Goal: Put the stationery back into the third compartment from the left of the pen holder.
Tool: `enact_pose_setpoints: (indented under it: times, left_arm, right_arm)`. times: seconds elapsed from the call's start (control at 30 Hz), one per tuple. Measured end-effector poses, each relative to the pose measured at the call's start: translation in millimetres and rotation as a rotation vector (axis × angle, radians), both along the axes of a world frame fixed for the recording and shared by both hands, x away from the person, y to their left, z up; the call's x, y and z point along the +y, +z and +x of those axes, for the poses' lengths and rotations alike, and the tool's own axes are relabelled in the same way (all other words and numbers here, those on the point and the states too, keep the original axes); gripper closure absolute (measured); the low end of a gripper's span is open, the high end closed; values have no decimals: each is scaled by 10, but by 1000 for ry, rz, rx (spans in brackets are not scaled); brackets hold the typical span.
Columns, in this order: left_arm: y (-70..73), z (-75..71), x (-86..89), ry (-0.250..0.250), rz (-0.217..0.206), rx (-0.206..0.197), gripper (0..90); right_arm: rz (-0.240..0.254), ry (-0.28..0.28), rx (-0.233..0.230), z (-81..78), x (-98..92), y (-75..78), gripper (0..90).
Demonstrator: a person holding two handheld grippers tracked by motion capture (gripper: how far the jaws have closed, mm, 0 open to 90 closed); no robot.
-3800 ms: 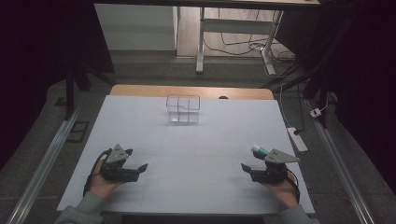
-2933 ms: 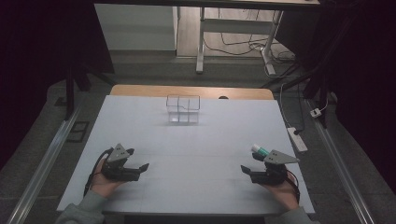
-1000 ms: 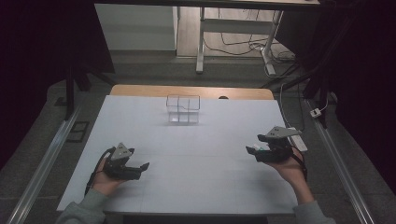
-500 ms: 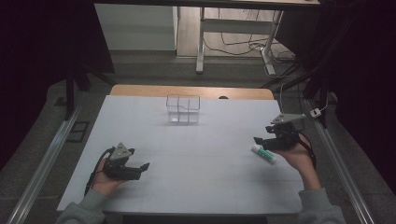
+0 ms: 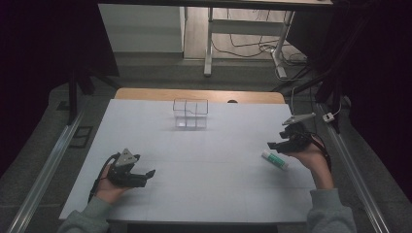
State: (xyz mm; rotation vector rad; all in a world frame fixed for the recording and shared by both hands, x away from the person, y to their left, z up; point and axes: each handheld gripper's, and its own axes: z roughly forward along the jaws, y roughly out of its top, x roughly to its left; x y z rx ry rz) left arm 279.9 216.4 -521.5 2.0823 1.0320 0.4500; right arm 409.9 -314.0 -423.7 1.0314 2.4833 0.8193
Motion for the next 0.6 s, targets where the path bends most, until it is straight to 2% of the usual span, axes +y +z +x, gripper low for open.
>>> enact_pose_setpoints:
  times: [0.17,0.3,0.43,0.6]
  left_arm:
    - [-1,-7,-3,-2,8,1,159]
    - [-11,-7,-9,-5,14,6,159]
    - [-4,-13,-11,-10,-3,11,156]
    - [2,-19,-11,-10,-2,7,156]
  right_arm:
    - [-7,-7,27,63,-19,-102,304]
    - [-49,2,73,121,5,-245,311]
    - [-63,6,95,148,33,-309,311]
    - [-96,20,122,177,65,-403,309]
